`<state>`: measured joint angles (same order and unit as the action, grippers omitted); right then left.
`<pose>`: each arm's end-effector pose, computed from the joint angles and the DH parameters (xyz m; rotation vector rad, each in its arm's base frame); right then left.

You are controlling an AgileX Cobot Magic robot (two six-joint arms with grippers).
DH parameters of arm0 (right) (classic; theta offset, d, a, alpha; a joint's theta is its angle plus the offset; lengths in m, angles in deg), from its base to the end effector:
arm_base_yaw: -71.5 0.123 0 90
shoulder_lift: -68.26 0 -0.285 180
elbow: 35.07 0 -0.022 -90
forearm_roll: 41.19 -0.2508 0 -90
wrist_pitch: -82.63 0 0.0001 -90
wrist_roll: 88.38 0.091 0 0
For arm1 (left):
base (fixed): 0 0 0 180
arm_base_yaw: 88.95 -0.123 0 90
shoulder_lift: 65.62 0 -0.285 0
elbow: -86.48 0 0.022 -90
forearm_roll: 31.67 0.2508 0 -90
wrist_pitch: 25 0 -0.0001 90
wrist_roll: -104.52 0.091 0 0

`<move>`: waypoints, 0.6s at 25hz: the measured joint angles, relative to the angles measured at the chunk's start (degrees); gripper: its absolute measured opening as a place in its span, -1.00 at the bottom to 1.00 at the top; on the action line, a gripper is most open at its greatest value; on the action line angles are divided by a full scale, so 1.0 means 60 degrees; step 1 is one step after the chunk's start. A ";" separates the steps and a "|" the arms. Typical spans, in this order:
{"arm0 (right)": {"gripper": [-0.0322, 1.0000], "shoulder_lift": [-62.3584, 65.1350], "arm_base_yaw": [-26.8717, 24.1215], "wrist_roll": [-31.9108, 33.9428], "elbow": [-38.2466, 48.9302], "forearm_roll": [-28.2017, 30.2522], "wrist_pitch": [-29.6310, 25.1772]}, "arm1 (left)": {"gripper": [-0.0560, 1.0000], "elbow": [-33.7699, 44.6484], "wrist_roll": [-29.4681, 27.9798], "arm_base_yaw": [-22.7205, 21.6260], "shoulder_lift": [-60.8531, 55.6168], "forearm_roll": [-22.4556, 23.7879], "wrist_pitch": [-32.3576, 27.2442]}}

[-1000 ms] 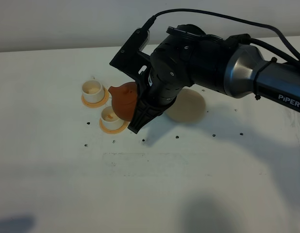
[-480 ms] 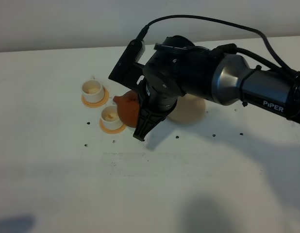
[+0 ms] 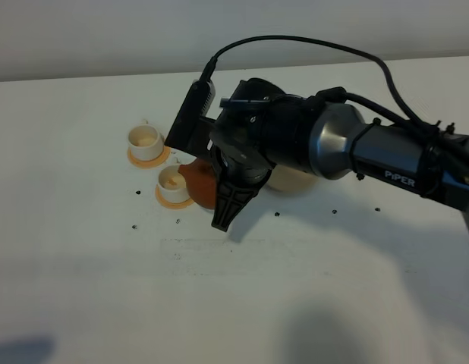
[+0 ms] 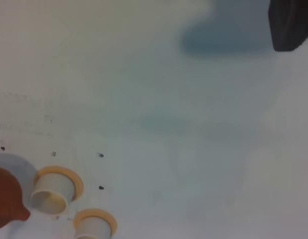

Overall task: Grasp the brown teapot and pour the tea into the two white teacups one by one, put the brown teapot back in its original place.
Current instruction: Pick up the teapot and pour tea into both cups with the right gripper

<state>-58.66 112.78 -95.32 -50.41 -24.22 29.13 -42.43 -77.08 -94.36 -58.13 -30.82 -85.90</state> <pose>0.3425 0.2723 0.1941 -1.3307 2.4728 -0.2437 -0.0010 0.0011 0.2648 -0.1279 2.0818 0.0584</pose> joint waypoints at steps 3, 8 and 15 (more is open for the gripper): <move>-0.77 -0.0032 0.0052 0.0164 0.0000 0.0326 0.0061 | -0.34 0.0000 0.0000 0.0000 0.0000 0.0000 0.0000; -0.77 -0.0032 0.0212 0.0280 0.0000 0.0810 0.0081 | -0.34 0.0000 0.0000 0.0000 0.0000 0.0000 0.0000; -0.77 -0.0062 0.0420 0.0614 0.0000 0.1515 0.0194 | -0.34 0.0000 0.0000 0.0000 0.0000 0.0000 0.0000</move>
<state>-59.03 115.31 -91.63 -50.41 -15.13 30.30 -42.43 -77.08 -94.36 -58.13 -30.82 -85.90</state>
